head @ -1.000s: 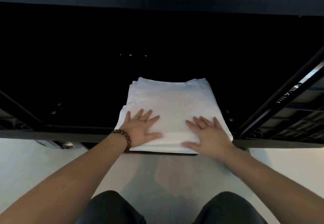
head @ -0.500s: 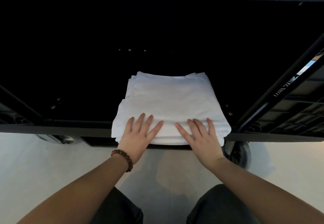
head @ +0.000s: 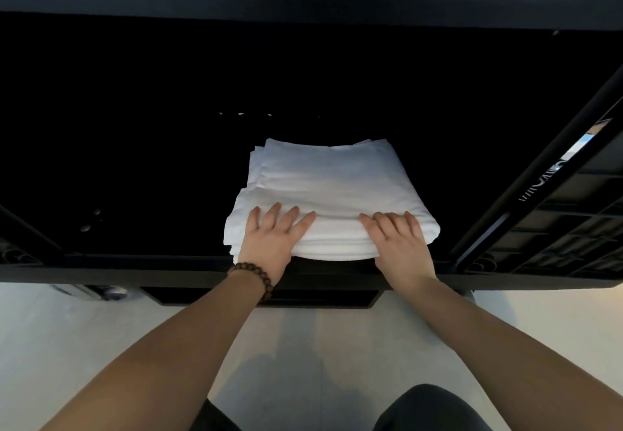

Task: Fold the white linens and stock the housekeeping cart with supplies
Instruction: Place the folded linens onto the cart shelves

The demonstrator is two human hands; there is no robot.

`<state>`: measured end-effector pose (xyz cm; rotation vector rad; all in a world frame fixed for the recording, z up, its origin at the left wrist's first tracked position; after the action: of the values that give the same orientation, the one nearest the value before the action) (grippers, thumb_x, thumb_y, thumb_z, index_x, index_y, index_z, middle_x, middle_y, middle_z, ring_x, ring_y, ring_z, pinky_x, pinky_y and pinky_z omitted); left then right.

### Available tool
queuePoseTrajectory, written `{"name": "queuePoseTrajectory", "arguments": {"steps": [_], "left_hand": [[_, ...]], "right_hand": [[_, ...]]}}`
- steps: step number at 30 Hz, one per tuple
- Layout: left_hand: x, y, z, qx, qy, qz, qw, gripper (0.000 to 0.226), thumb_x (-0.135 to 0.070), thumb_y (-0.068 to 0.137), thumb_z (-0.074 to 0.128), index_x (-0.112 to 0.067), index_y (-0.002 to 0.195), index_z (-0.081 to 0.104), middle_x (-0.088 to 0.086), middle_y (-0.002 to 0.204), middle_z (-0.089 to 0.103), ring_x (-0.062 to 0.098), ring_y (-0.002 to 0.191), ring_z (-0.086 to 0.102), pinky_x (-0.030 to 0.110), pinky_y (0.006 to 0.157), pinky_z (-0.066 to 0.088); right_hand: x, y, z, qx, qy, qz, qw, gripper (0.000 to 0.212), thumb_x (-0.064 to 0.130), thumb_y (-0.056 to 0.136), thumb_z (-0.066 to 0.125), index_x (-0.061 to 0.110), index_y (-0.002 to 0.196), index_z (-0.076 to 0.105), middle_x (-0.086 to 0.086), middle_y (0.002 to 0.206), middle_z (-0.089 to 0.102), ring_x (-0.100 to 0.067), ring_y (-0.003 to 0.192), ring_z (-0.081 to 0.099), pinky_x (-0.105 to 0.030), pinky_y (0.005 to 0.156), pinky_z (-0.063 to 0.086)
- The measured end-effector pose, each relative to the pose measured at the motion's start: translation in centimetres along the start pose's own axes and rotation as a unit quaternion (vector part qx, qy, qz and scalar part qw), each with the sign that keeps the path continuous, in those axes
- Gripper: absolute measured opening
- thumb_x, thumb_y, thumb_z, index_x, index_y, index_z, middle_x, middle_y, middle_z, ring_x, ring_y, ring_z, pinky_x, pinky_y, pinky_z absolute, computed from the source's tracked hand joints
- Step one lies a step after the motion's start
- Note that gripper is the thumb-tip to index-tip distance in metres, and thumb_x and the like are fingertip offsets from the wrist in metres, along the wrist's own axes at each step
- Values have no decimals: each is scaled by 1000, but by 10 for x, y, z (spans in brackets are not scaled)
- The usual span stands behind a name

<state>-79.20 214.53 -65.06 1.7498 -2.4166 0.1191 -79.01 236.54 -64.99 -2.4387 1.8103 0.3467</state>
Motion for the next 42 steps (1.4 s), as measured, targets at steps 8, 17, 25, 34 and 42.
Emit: {"name": "queuePoseTrajectory", "arguments": {"steps": [8, 17, 25, 34, 42], "left_hand": [[11, 19, 15, 33, -41, -16, 999, 91, -41, 91, 57, -41, 147, -16, -1, 161, -2, 29, 146, -6, 53, 116, -3], [7, 13, 29, 1, -19, -53, 998, 79, -51, 96, 39, -37, 147, -20, 1, 161, -6, 32, 146, -10, 57, 115, -3], [14, 29, 41, 94, -82, -49, 991, 80, -73, 86, 21, -41, 146, -21, -2, 157, -25, 31, 143, -23, 60, 114, -6], [-13, 70, 22, 83, -137, -96, 982, 57, -51, 95, 7, -40, 151, -3, -2, 161, -11, 29, 145, -17, 61, 113, -10], [-5, 61, 36, 99, -118, -120, 981, 67, -68, 87, -3, -43, 149, -9, -4, 159, -18, 32, 143, -22, 60, 113, -9]], "right_hand": [[0, 13, 7, 30, 3, 4, 1000, 87, 24, 88, 60, 28, 151, 0, -3, 154, 18, -27, 143, 11, -48, 117, -8], [5, 8, 19, 40, -51, 60, 996, 99, 2, 83, 47, 30, 147, -23, -5, 160, -12, -47, 141, -16, -68, 106, -12], [1, 25, 29, 149, -26, 81, 985, 94, 16, 89, 46, 29, 144, -29, -9, 157, -25, -46, 139, -24, -69, 105, -16], [53, 100, 2, 206, 304, -22, 930, 50, 31, 101, 21, 33, 151, 18, 9, 160, 4, -12, 147, -3, -52, 116, -8], [-11, 72, 39, 137, 80, 81, 984, 69, 67, 87, -9, 39, 149, -7, 4, 159, -13, -20, 146, -16, -51, 113, -17]]}}
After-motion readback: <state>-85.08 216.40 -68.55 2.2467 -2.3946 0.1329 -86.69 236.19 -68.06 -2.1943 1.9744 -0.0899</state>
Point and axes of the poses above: each hand's wrist, its own y-axis towards the middle knuckle, its own z-axis out of the palm, x = y × z, the point moved 4 cm from there along y, towards the middle knuckle
